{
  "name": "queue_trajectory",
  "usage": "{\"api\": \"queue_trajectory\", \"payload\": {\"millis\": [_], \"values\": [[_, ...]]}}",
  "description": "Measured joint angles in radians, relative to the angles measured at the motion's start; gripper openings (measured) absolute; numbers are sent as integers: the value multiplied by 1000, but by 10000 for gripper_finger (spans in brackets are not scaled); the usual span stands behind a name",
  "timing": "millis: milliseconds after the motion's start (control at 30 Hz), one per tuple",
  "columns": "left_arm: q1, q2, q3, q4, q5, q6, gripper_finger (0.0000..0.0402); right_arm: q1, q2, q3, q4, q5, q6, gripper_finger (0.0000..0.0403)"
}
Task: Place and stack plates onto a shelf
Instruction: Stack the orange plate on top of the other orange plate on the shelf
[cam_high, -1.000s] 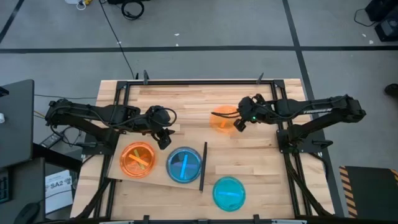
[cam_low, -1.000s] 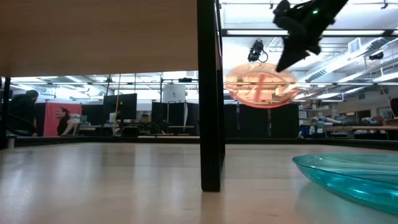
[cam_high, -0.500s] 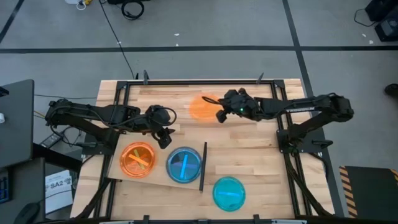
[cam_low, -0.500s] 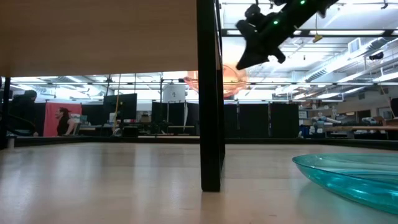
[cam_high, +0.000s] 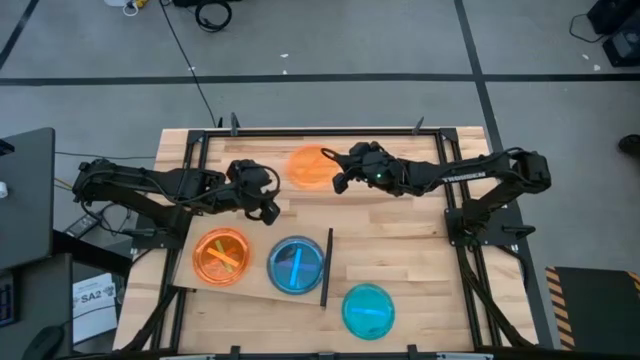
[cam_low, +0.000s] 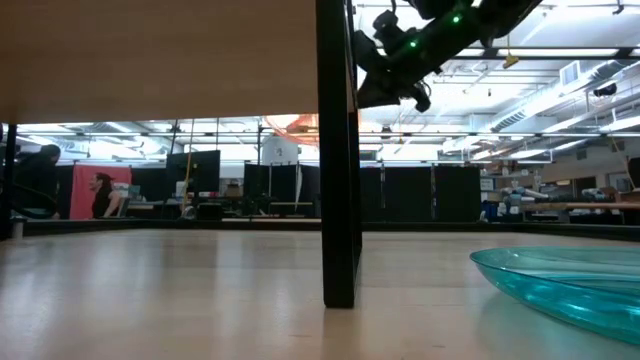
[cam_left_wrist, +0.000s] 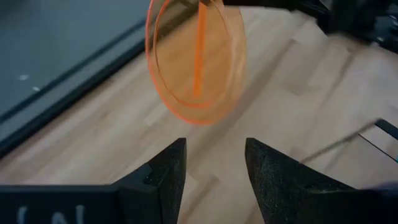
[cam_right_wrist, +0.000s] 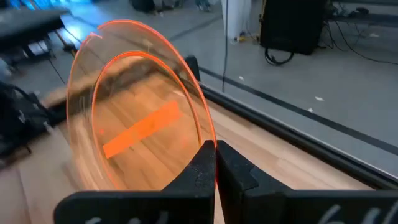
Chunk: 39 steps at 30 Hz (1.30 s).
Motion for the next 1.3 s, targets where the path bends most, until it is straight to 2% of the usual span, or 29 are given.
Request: {"api": "queue_trajectory", "payload": {"millis": [267,533,767,1167,1300], "values": [[0,0,0,2,-113,0,172,2,31,0,172,-34,2,9],[0,0,0,8,-207,-8,172,4,29,0,235,-34,27,9],[3,0,0,8,-292,-76,172,15,29,0,275,-34,27,9],[93,0,0,42,-279,-78,172,16,29,0,284,-34,27,9],[114,0,0,43,-233,-78,172,16,29,0,283,-34,27,9]]}}
